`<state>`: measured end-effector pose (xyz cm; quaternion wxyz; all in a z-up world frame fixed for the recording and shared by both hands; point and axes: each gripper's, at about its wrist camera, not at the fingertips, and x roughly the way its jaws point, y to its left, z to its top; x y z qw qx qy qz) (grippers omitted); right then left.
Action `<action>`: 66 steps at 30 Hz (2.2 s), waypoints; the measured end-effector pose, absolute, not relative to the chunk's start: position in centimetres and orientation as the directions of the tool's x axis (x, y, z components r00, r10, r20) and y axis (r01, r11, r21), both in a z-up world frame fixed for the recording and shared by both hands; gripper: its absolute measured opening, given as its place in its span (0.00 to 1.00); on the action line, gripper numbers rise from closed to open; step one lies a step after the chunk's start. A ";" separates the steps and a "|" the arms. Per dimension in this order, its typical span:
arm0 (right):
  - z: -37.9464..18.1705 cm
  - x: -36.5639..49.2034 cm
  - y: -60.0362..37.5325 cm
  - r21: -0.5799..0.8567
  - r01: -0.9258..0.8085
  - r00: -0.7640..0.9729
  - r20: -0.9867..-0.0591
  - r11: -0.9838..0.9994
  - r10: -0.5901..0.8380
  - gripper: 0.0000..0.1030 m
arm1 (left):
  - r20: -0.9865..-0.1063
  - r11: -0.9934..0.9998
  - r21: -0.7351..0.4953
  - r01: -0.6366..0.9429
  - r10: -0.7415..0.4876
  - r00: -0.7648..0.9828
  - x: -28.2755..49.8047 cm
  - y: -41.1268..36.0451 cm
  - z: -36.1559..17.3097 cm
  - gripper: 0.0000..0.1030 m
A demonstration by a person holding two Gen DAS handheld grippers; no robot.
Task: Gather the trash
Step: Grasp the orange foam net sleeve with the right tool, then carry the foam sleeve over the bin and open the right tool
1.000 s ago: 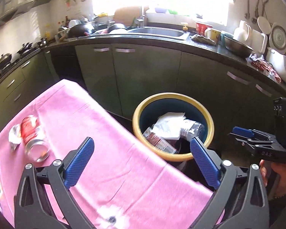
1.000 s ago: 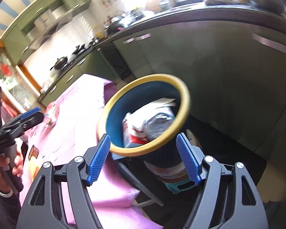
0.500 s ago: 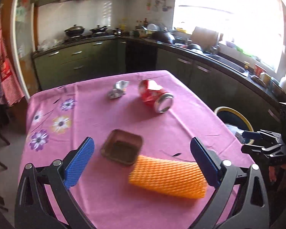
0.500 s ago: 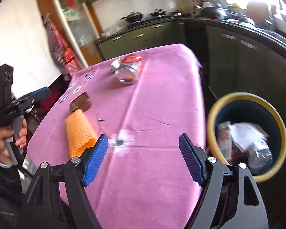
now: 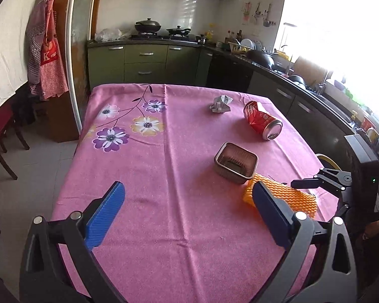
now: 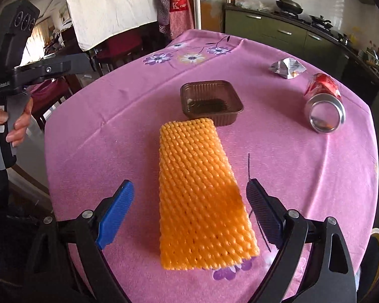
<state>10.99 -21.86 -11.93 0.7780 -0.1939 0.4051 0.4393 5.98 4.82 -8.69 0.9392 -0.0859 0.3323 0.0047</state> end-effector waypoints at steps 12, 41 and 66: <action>-12.3 10.2 -22.5 0.085 -0.825 0.278 -0.800 0.559 0.532 0.41 | -0.633 0.984 -0.171 -0.047 -0.073 0.770 6.2 4.4 -9.5 0.93; -14.0 19.4 -53.5 0.060 0.105 0.598 -0.801 0.993 -0.015 0.44 | -0.656 0.990 -0.141 0.015 -0.105 0.747 7.0 1.3 -9.5 0.93; -9.3 10.7 -51.2 0.202 0.109 0.781 -0.623 0.973 0.042 0.73 | -0.735 0.890 -0.213 0.403 -0.418 0.534 17.8 -4.4 -11.7 0.89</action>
